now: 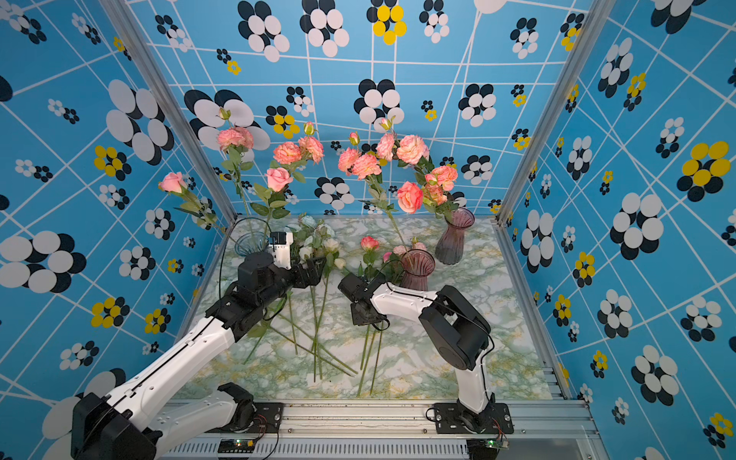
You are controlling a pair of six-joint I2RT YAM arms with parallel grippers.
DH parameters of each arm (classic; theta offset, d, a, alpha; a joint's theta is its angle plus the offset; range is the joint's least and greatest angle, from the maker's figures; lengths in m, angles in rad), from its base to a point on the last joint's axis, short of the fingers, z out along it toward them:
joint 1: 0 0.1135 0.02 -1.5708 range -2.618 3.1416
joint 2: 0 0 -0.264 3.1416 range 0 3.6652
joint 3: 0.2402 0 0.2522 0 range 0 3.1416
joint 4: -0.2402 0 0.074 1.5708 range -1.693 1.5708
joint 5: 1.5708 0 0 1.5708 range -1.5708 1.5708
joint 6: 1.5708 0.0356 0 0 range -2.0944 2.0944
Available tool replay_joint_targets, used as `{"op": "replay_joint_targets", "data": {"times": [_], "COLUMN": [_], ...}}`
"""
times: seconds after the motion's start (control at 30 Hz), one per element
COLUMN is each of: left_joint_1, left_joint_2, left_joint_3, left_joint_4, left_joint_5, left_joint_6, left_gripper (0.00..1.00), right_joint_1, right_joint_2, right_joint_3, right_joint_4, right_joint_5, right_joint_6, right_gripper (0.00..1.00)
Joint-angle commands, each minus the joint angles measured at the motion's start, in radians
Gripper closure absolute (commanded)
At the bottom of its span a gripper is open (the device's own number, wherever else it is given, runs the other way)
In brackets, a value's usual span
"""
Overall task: Place the pink flowers into the vase
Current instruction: Pick up the flower at the center of the board.
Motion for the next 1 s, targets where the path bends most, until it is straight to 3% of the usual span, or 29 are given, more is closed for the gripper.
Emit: {"op": "replay_joint_targets", "data": {"times": [0.0, 0.17, 0.27, 0.47, 0.83, 0.97], "left_joint_1": [0.009, 0.011, 0.014, 0.024, 0.041, 0.042], "left_joint_2": [0.007, 0.006, 0.008, 0.005, 0.096, 0.16], "left_joint_3": [-0.006, -0.007, -0.006, -0.006, -0.02, -0.029], "left_joint_4": [0.007, 0.008, 0.008, -0.004, 0.032, 0.101], "left_joint_5": [0.016, 0.016, 0.021, 0.016, 0.082, 0.123], "left_joint_6": [-0.01, -0.011, -0.015, -0.022, -0.139, -0.192], "left_gripper": [0.0, 0.0, 0.0, 0.01, 0.0, 0.0], "right_joint_1": [0.005, 0.004, 0.005, 0.004, 0.004, 0.004], "right_joint_2": [0.038, 0.071, 0.084, 0.047, -0.118, -0.165], "right_joint_3": [-0.011, 0.017, 0.077, 0.196, 0.206, 0.197], "right_joint_4": [-0.041, -0.042, -0.09, -0.204, -0.224, -0.217], "right_joint_5": [0.022, 0.026, 0.09, 0.226, 0.336, 0.324], "right_joint_6": [0.019, 0.007, -0.02, -0.112, -0.197, -0.214], "right_gripper": [0.69, 0.85, 1.0, 1.0, 1.0, 1.0]}}
